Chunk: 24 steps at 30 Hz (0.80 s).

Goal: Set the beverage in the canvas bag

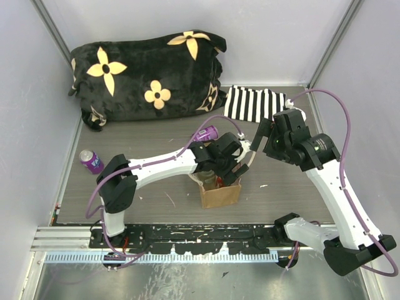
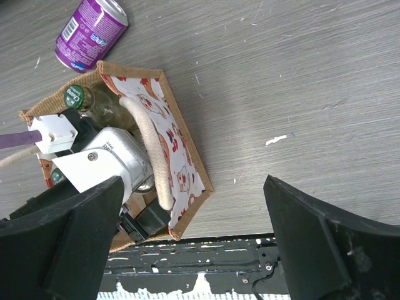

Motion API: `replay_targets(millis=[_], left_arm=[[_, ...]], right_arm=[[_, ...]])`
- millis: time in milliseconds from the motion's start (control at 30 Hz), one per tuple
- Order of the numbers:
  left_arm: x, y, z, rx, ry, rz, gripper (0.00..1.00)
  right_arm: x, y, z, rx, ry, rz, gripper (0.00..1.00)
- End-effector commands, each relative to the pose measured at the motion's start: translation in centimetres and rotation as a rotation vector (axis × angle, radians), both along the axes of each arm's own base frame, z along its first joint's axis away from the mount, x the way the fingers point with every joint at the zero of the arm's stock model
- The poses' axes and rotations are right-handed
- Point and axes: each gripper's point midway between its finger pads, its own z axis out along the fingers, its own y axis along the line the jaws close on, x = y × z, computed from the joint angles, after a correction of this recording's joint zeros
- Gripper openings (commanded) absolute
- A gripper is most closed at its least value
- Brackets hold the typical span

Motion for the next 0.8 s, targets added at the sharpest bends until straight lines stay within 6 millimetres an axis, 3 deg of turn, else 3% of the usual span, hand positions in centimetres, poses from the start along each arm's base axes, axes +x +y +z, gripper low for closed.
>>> replay_targets(millis=[0,200,500,767], left_arm=[[0.7,-1.7,6.5,-0.146,-0.091,-0.021,0.96],[0.8,-1.5,8.4,-0.172,-0.118,-0.019,0.97],[2.3,-0.9,13.9,-0.236,-0.247,-0.009,0.99],[3.8,0.2,14.8,-0.238,-0.282,0.037,0.98]], right_arm=[[0.5,0.4,0.9,0.029,-0.046,0.001,1.0],[0.4,0.4,1.1,0.035,-0.05,0.0,1.0],[0.7,0.6,1.5,0.04,-0.055,0.002,1.0],[0.8,0.7,1.7,0.043,-0.056,0.005,1.0]])
